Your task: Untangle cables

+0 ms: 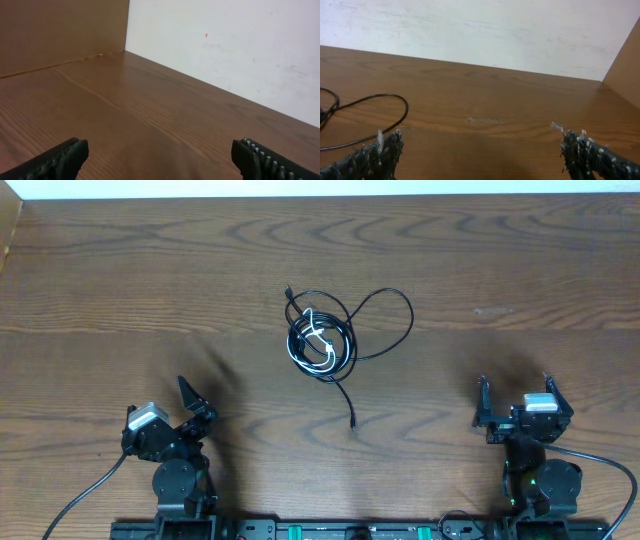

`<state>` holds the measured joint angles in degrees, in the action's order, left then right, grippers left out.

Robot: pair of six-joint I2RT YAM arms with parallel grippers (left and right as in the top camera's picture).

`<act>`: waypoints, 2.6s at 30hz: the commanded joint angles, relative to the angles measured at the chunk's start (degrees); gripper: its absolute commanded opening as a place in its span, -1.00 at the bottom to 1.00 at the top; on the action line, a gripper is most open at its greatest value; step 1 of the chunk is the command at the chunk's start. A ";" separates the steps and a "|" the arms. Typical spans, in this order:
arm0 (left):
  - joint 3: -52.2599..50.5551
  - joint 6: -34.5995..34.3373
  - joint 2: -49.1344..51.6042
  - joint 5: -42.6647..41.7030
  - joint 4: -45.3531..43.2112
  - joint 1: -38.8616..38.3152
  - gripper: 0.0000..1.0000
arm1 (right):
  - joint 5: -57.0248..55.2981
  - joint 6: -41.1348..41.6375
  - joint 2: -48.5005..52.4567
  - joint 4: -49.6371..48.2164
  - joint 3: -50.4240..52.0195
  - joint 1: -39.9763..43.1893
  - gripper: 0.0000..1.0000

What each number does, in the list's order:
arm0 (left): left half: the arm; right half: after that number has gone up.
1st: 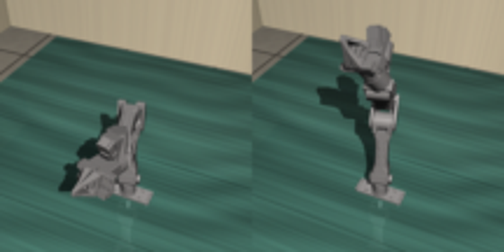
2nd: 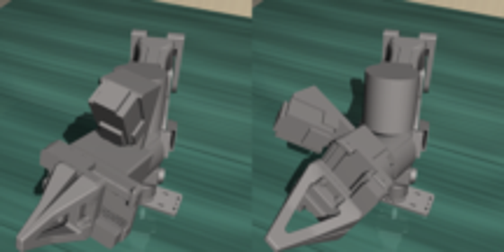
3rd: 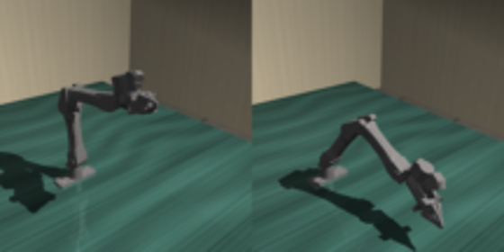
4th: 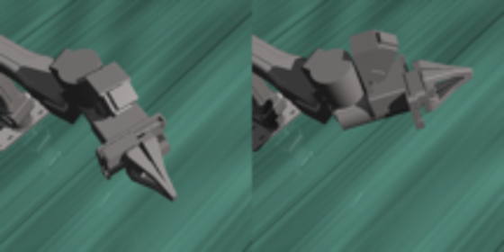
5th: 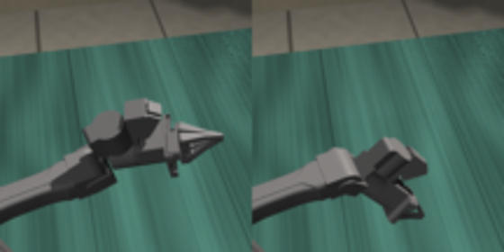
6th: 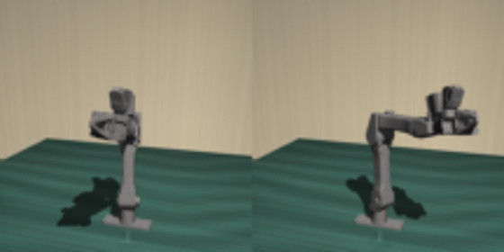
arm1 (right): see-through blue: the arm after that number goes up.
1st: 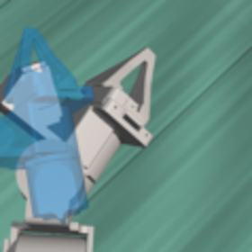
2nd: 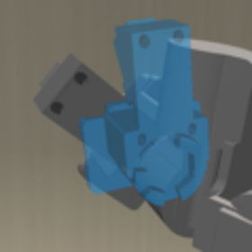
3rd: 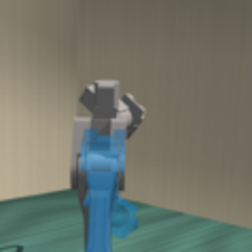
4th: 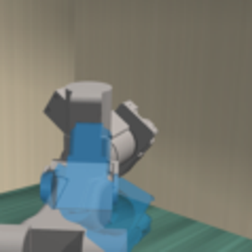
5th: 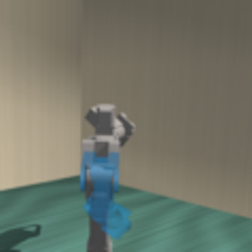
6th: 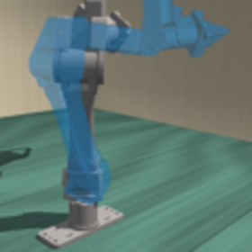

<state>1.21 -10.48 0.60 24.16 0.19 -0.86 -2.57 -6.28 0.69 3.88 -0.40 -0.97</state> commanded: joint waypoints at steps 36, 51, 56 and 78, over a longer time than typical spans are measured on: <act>-0.94 -1.22 0.11 -7.93 -8.74 0.20 0.93 | -0.07 0.02 -0.37 0.22 0.09 0.24 0.99; 26.21 -1.25 13.42 -21.86 -0.07 0.20 0.93 | -1.42 0.00 -0.37 -1.36 0.09 0.24 0.99; 39.71 -1.20 27.76 -22.21 7.13 0.20 0.93 | 6.75 4.33 -0.37 -6.75 -0.20 0.22 0.99; 70.99 2.23 42.56 -18.14 40.52 0.20 0.93 | 19.21 8.39 47.30 30.71 -64.92 0.13 0.99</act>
<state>69.87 -8.69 40.40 4.19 39.99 -0.84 5.58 0.97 43.79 32.95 -58.89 -0.97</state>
